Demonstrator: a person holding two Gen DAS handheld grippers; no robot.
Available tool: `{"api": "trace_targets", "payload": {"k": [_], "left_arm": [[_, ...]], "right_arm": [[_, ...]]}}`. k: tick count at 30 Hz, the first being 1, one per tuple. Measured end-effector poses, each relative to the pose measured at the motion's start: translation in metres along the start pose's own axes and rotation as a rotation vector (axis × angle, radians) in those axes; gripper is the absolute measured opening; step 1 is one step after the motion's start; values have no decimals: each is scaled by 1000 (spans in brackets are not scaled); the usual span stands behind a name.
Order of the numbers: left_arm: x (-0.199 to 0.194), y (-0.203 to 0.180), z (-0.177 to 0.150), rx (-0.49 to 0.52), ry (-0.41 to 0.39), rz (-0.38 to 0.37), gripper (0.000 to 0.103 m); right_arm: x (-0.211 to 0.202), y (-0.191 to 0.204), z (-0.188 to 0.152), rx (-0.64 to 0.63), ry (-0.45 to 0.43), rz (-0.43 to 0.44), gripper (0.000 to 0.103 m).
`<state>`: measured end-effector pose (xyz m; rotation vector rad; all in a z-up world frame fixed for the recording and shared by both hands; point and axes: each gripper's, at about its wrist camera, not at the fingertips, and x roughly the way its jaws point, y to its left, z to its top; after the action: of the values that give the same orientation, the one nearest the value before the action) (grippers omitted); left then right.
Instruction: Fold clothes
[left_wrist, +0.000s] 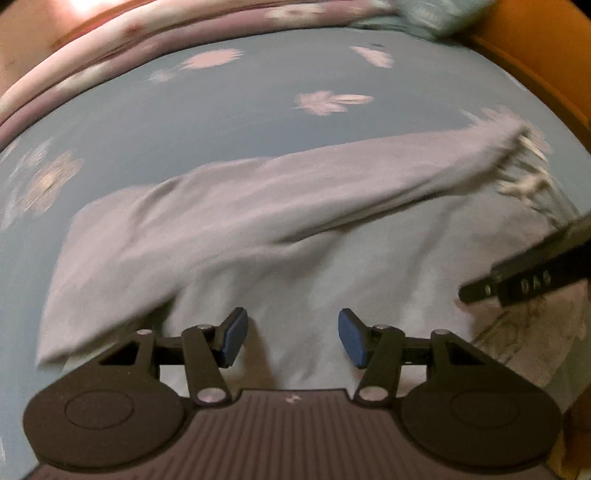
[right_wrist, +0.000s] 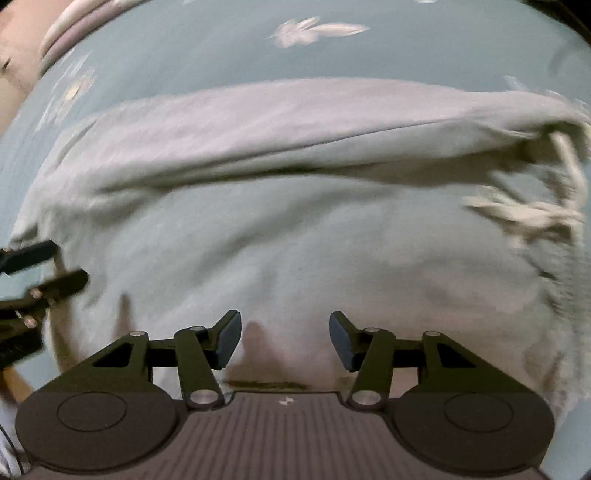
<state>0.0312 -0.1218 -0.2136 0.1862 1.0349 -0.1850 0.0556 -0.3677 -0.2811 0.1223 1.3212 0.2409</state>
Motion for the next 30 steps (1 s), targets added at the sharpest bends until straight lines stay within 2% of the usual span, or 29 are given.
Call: {"api": "trace_targets", "payload": {"k": [3, 8, 13, 15, 17, 19, 22, 23, 26, 28, 30], "left_arm": [[-10, 22, -15, -104, 3, 59, 55], [-10, 49, -38, -198, 20, 94, 55], [-4, 76, -54, -249, 11, 76, 55], [-5, 87, -58, -256, 12, 61, 55], [-9, 101, -61, -272, 4, 31, 55], [-9, 115, -63, -272, 2, 1, 55], [-8, 135, -64, -260, 8, -39, 55], [-6, 141, -63, -252, 10, -61, 55], [-3, 161, -60, -207, -6, -123, 55], [-3, 173, -60, -178, -20, -122, 55], [-4, 188, -64, -181, -27, -117, 55]], "right_arm": [[15, 20, -3, -76, 46, -24, 63], [27, 35, -3, -129, 67, -45, 89], [41, 51, -4, -143, 123, -133, 103], [45, 59, -8, -161, 111, -180, 103], [45, 60, -9, -138, 107, -193, 103], [45, 59, -5, -126, 129, -189, 103], [44, 62, 0, -47, 192, -229, 103], [36, 67, 1, -15, 180, -235, 98], [7, 92, 2, 43, 110, -224, 97], [-8, 122, 2, 38, 56, -199, 97], [-17, 163, 5, -14, -14, -131, 97]]}}
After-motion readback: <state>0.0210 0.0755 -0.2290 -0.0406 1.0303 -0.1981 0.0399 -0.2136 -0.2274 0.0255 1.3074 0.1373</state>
